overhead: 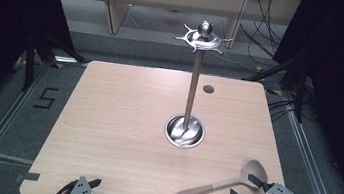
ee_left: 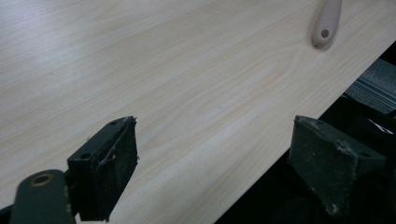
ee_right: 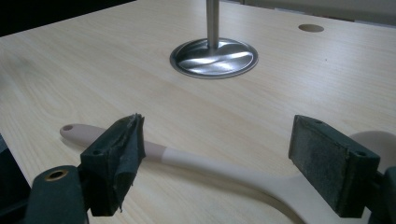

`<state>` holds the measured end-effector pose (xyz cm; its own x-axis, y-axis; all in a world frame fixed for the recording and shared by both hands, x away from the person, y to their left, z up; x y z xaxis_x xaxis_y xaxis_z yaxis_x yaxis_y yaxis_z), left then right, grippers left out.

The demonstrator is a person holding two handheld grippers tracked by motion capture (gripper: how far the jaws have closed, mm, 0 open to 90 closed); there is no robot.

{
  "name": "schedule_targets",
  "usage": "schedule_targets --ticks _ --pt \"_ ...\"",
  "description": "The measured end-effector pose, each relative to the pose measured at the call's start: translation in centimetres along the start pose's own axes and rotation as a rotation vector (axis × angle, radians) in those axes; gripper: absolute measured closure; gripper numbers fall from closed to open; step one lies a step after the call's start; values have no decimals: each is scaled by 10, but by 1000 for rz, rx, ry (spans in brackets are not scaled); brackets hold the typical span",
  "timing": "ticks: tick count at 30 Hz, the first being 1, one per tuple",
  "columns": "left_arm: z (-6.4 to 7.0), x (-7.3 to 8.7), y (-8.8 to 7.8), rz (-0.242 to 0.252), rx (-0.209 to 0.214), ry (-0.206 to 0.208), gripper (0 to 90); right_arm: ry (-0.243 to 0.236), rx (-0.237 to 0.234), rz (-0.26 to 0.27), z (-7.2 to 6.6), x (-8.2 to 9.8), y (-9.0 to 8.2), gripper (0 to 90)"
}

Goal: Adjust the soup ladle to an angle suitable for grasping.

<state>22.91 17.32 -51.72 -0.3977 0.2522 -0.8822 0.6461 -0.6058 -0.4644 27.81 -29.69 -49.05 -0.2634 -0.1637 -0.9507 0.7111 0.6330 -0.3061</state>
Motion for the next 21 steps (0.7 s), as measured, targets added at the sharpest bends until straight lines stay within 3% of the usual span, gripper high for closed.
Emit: schedule_targets --ticks 1,5,6,7,9,10,11,12,13,15,17,19,21 --pt "0 0 0 1 0 0 149 -15 14 7 1 -1 0 195" --pt "0 0 0 1 -2 -1 149 26 3 3 -3 -2 -1 209" --pt "0 0 0 0 -2 0 149 -7 -7 -3 -1 -2 -1 212" --pt "0 0 0 0 -1 -1 149 -4 -9 4 -2 -4 0 219" --pt "-1 0 0 -7 -2 8 149 -41 -23 -2 -2 -6 0 236" --pt "-1 0 0 -11 -5 12 149 -27 -18 -8 -5 -7 -1 237" --pt "-2 0 -1 -12 -6 12 149 -63 -22 -6 -3 -8 1 239" --pt "-2 0 -1 -11 -6 12 149 -57 -35 -27 -6 -11 0 242" --pt "-3 0 -2 -31 -14 25 149 -93 -49 -27 -5 -13 1 241" --pt "-1 0 0 -4 -4 -7 149 -121 -93 -78 -9 -16 2 251" --pt "-1 0 0 -4 -4 -7 149 -192 -114 -126 -11 -19 3 254" --pt "0 0 0 -5 -2 -8 149 -237 -148 -160 -13 -21 4 275" --pt "-1 0 1 -10 -5 0 149 -269 -153 -179 -14 -25 5 286"
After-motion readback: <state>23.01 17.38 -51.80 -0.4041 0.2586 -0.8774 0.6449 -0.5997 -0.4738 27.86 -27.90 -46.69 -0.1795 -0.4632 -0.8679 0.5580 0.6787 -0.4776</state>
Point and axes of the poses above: each handheld gripper's, and its own axes: y roughly forward along the jaws, x roughly out of its underside, z roughly to its right, the point moved 3 cm from there along y, roughly forward along the jaws, and after that the axes turned 7 degrees about z, right-handed, at the moved point
